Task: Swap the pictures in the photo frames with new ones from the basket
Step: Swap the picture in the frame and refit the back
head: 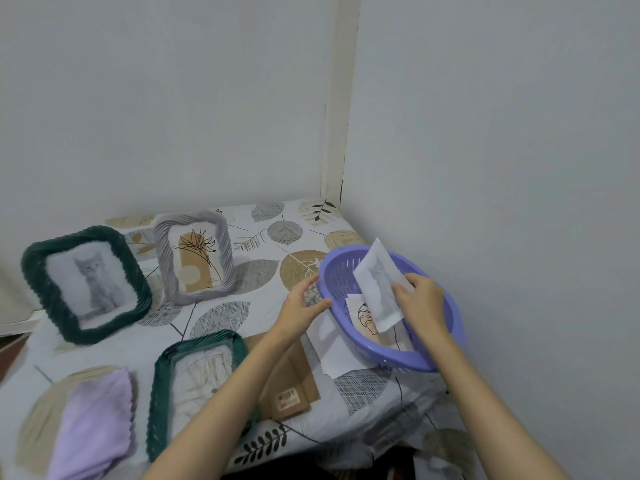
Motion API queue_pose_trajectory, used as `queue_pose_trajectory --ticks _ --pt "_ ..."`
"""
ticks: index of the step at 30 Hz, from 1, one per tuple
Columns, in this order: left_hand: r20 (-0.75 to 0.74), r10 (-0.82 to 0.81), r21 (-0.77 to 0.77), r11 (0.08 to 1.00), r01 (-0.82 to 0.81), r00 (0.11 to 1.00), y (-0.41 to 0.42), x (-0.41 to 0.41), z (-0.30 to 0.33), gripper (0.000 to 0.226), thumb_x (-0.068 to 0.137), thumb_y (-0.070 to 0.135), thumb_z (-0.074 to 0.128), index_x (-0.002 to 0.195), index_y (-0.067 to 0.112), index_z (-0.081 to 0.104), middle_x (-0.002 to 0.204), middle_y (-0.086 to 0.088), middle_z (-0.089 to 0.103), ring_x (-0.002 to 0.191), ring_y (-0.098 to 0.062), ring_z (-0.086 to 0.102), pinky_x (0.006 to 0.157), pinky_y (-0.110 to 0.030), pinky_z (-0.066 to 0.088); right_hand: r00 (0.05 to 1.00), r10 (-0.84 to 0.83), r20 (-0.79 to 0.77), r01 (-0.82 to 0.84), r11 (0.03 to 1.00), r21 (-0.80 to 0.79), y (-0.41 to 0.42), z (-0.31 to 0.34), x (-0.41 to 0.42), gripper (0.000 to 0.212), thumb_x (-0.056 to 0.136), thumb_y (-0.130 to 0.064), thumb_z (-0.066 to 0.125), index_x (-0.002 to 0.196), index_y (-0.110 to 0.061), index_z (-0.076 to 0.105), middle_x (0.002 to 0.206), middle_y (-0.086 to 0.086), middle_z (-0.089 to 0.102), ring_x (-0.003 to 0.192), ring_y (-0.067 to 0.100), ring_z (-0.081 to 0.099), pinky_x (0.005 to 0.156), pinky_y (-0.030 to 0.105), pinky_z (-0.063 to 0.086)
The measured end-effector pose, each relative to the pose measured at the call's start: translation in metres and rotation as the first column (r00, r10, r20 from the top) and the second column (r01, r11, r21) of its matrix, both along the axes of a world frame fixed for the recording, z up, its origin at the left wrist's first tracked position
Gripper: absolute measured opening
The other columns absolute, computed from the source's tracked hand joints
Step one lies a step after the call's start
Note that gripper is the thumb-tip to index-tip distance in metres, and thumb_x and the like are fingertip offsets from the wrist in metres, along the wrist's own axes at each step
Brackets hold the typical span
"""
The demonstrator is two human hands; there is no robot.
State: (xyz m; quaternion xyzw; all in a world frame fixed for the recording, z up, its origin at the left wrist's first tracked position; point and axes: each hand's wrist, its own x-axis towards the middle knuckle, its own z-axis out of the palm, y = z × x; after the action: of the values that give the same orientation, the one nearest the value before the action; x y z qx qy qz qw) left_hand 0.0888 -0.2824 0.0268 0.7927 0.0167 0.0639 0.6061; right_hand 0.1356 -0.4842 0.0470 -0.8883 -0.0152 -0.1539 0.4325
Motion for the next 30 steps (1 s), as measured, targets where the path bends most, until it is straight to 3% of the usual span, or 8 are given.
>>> queue_pose_trajectory --ticks 4,7,10,15,18,21,25,30 --pt "0.121 -0.046 -0.211 0.975 0.071 0.992 -0.005 -0.028 0.031 0.034 0.095 0.03 0.047 0.128 0.036 0.046 0.136 0.012 0.046 0.115 0.013 0.047 0.086 -0.006 0.042 0.975 0.104 0.197 -0.107 0.994 0.007 0.027 0.009 -0.03 0.017 0.085 -0.011 0.057 0.069 -0.012 0.061 0.062 0.0 0.055 0.06 0.017 0.046 0.054 0.025 0.032" --pt "0.049 -0.105 -0.43 0.896 0.116 0.993 -0.003 -0.05 0.046 0.035 0.084 0.054 0.04 0.117 0.053 0.049 0.131 0.02 0.046 0.119 -0.008 0.051 0.091 -0.026 0.047 0.927 0.205 0.313 -0.17 0.976 -0.137 0.054 0.011 -0.054 0.012 0.084 -0.009 0.063 0.092 -0.011 0.071 0.08 0.003 0.067 0.075 0.024 0.058 0.065 0.035 0.048" --pt "0.048 -0.112 -0.574 0.81 0.119 0.993 0.004 -0.065 0.048 0.052 0.078 0.062 0.034 0.126 0.047 0.047 0.133 0.018 0.045 0.111 -0.014 0.059 0.089 -0.036 0.051 0.876 0.292 0.383 -0.188 0.94 -0.286 0.075 0.006 -0.072 0.017 0.076 -0.018 0.073 0.093 -0.016 0.073 0.098 0.004 0.068 0.088 0.031 0.06 0.072 0.041 0.047" --pt "-0.034 0.034 -0.718 0.695 -0.048 0.999 0.025 -0.085 0.043 0.056 0.092 0.053 0.029 0.134 0.021 0.045 0.135 0.006 0.045 0.118 -0.026 0.053 0.077 -0.04 0.054 0.898 0.437 0.05 -0.384 0.833 -0.399 0.091 -0.004 -0.091 0.067 0.062 -0.084 0.045 0.119 -0.051 0.052 0.153 -0.007 0.015 0.138 0.023 0.008 0.11 0.05 0.013" --pt "-0.05 0.131 -0.694 0.708 -0.129 0.99 0.045 -0.1 0.036 0.042 0.094 0.039 0.04 0.128 0.018 0.05 0.125 0.001 0.059 0.106 -0.022 0.061 0.08 -0.039 0.053 0.82 0.569 -0.058 -0.569 0.803 -0.179 0.1 -0.005 -0.098 0.059 0.066 -0.087 0.03 0.118 -0.062 0.044 0.155 -0.016 0.0 0.142 0.013 -0.006 0.115 0.052 0.005" --pt "-0.039 0.195 -0.615 0.768 -0.177 0.98 0.069 -0.117 0.028 0.038 0.091 0.01 0.052 0.129 0.018 0.048 0.123 -0.003 0.058 0.099 -0.022 0.061 0.07 -0.033 0.056 0.761 0.645 -0.073 -0.635 0.763 0.12 0.115 0.001 -0.104 0.033 0.081 -0.062 0.049 0.113 -0.057 0.051 0.155 -0.004 0.015 0.141 0.014 0.014 0.112 0.039 0.023" --pt "-0.028 0.232 -0.531 0.821 -0.211 0.972 0.105 -0.14 0.016 0.058 0.082 -0.016 0.053 0.129 0.017 0.047 0.122 -0.002 0.055 0.098 -0.022 0.061 0.072 -0.031 0.059 0.648 0.755 -0.102 -0.698 0.642 0.318 0.135 -0.006 -0.105 0.038 0.085 -0.015 0.065 0.111 -0.041 0.056 0.111 0.005 0.055 0.087 0.015 0.052 0.072 0.019 0.048" --pt "-0.042 0.336 -0.178 0.924 -0.338 0.941 0.141 -0.163 -0.004 0.037 0.079 -0.006 0.066 0.107 0.016 0.057 0.12 -0.01 0.057 0.087 -0.017 0.065 0.074 -0.026 0.057 0.627 0.743 -0.235 -0.703 0.669 0.241 0.166 -0.026 -0.109 0.047 0.076 -0.013 0.073 0.121 -0.021 0.06 0.083 -0.005 0.051 0.073 0.012 0.048 0.067 0.017 0.046"
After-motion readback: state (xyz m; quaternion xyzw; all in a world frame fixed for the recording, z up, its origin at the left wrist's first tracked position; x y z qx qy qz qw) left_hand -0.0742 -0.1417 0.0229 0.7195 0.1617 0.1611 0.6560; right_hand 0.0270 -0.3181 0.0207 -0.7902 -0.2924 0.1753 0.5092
